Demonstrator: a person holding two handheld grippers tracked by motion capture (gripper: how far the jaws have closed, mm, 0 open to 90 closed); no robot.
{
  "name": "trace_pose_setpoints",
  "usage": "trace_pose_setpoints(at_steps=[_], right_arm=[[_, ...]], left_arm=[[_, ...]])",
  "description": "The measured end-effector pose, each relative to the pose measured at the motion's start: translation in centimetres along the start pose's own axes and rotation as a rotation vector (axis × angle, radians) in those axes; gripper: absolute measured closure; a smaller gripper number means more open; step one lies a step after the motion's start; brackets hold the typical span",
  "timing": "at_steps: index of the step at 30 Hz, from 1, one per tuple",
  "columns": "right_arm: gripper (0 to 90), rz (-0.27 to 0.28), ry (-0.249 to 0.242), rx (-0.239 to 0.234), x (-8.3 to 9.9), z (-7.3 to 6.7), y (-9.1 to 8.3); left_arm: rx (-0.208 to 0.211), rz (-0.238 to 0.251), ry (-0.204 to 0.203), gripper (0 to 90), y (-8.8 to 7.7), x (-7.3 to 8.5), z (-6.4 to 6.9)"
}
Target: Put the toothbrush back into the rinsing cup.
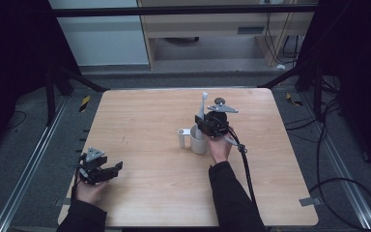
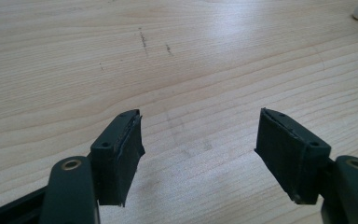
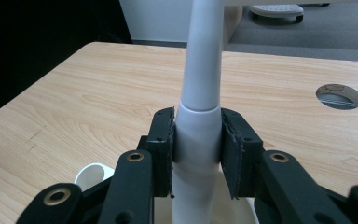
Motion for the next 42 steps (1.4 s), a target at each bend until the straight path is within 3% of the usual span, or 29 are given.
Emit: trace_pose_setpoints(at_steps=[15,26,42], right_arm=[[66.3,-0.005,0.003,0.010,0.5,0.5,0.2],[58.5,-0.003,-0.012,0.017,0.6,0.7,0.1],[35.7,0.013,-0.073,0.037,0.7,0.9,-1.4]], left_arm=[[-0.001,-0.001,0.002,30.2,0.0,0.0,0.0],[0.000,-0.002,0.002,30.2,0.0,0.0,0.0],[-0.002,-0.002,0.003,30.2,0.0,0.0,0.1]])
Point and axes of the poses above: each handheld gripper's, and its own axes: y roughly forward along the jaws, x roughly out of its underside, z roughly to its right, the point moved 1 cm from there along y, roughly forward along the jaws, and after that the axes turned 15 degrees about x, right-handed, at the moved point
